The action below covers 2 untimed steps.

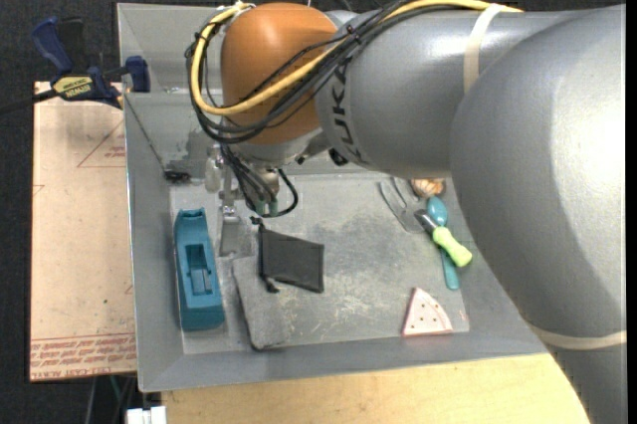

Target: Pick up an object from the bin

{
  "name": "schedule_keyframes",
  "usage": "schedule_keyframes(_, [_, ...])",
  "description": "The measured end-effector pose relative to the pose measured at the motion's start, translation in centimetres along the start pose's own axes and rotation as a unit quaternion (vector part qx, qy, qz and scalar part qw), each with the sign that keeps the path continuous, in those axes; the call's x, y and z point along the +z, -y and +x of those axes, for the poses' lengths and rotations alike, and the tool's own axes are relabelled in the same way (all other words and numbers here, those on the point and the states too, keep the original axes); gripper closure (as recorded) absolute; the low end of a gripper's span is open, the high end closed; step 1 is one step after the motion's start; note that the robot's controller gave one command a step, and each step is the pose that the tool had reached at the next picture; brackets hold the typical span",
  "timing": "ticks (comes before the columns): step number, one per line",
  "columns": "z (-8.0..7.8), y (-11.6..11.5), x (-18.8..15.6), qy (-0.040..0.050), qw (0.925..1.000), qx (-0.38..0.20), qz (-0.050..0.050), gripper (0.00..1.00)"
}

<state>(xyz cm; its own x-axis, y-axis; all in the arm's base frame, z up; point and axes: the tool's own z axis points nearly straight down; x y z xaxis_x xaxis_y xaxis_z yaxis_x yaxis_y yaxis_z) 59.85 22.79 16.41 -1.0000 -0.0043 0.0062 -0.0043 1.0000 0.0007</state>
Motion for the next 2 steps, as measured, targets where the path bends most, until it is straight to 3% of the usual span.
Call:
schedule_keyframes(1, [-0.2, 0.1, -0.5, 0.0035, 1.0, 0.002, -0.001, 0.0])
schedule_keyframes(2, [2.5, 2.1, 4.0, 0.0044, 0.9949, 0.101, -0.002, 0.0])
